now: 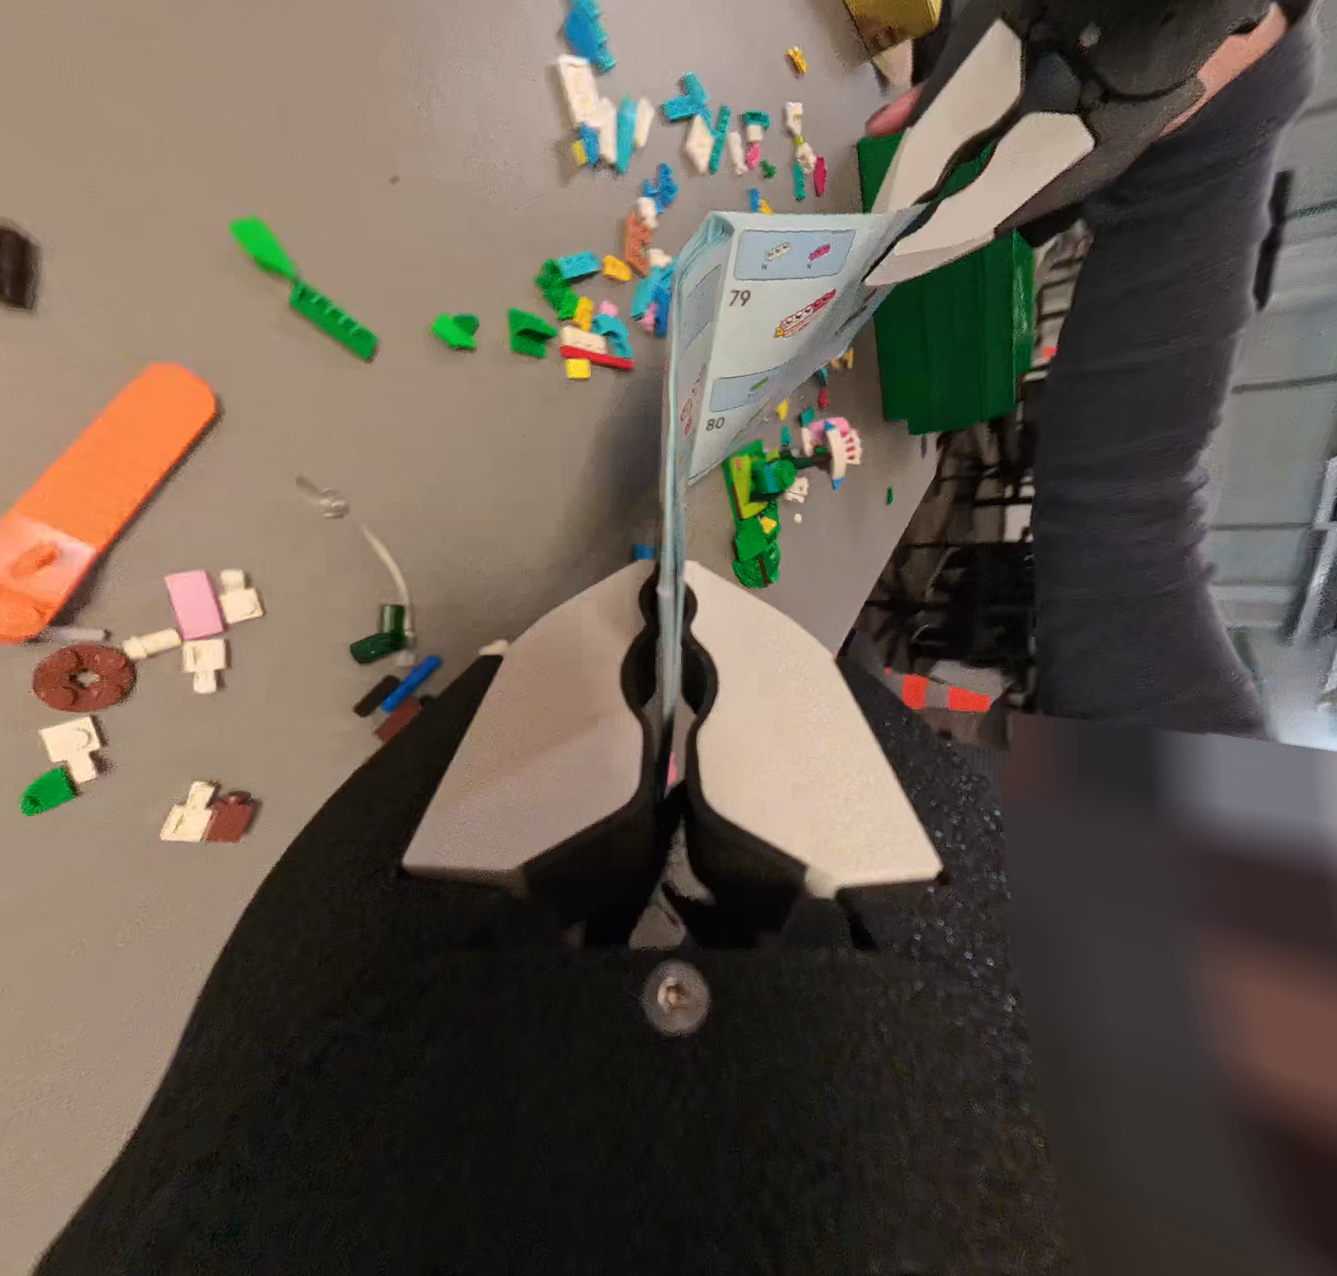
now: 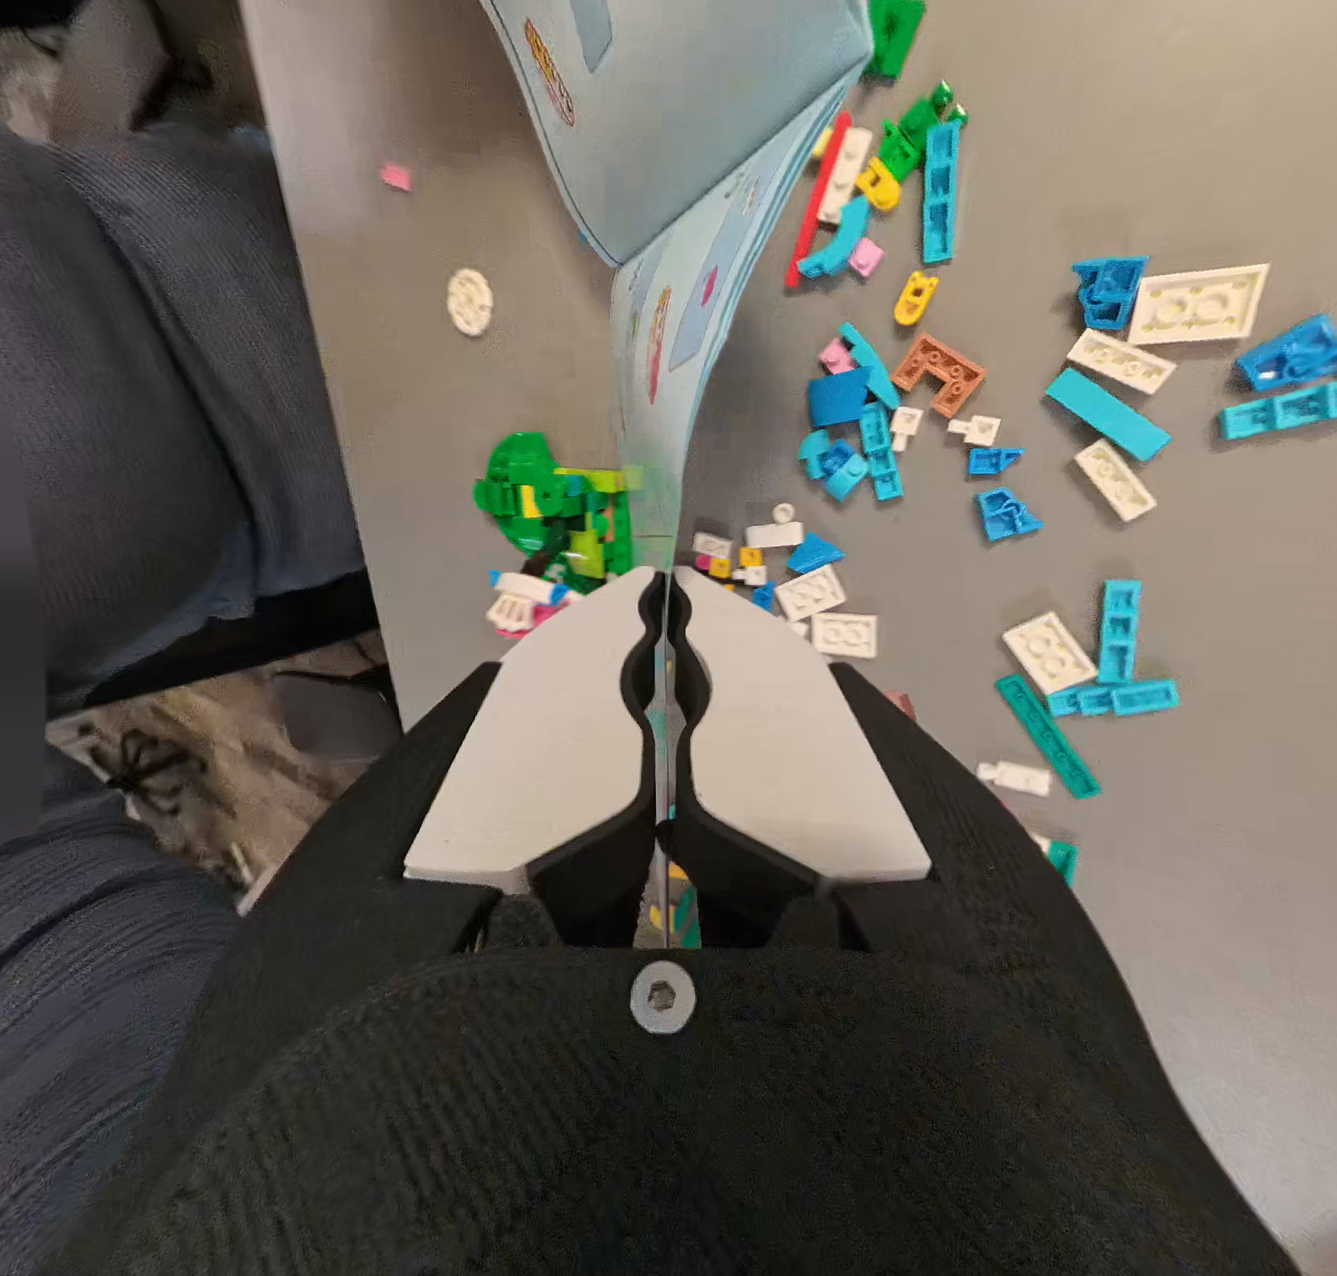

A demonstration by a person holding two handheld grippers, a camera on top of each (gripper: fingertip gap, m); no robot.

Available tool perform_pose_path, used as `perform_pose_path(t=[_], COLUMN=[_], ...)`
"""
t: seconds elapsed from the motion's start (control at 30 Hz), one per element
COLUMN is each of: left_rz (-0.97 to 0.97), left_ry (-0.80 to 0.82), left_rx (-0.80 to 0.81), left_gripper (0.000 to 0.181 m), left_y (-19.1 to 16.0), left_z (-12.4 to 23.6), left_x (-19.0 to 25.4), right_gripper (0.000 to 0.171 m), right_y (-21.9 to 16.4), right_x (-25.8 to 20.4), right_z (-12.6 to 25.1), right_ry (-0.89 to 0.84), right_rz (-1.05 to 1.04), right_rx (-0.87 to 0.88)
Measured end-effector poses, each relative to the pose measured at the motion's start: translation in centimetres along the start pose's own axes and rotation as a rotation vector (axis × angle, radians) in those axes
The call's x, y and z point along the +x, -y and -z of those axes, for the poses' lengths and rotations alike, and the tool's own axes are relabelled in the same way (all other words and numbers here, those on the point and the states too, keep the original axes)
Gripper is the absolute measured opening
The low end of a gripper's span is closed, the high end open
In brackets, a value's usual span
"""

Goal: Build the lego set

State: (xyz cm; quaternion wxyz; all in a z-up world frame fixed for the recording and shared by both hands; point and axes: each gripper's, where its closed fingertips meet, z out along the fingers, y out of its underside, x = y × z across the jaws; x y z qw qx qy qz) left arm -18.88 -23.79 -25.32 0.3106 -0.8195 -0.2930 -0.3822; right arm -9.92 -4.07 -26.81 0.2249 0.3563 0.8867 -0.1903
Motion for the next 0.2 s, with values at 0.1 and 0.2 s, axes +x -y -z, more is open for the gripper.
perform_pose_path(t=[0.1,0.2], left_rz=[0.071,0.056], left_ry=[-0.013,0.077], left_rx=[0.043,0.045], left_gripper=[0.012,0.066], left_y=[-0.4,-0.9], left_z=[-1.3,-1.8], left_x=[-2.9,-5.0], right_gripper=[0.0,0.026], right_y=[0.4,0.1], right_x=[3.1,6.8], right_z=[-1.6,-1.9], right_ry=[-0.066,-0.251], right_rz=[-0.014,-0.008], right_rx=[-0.081,-0.14])
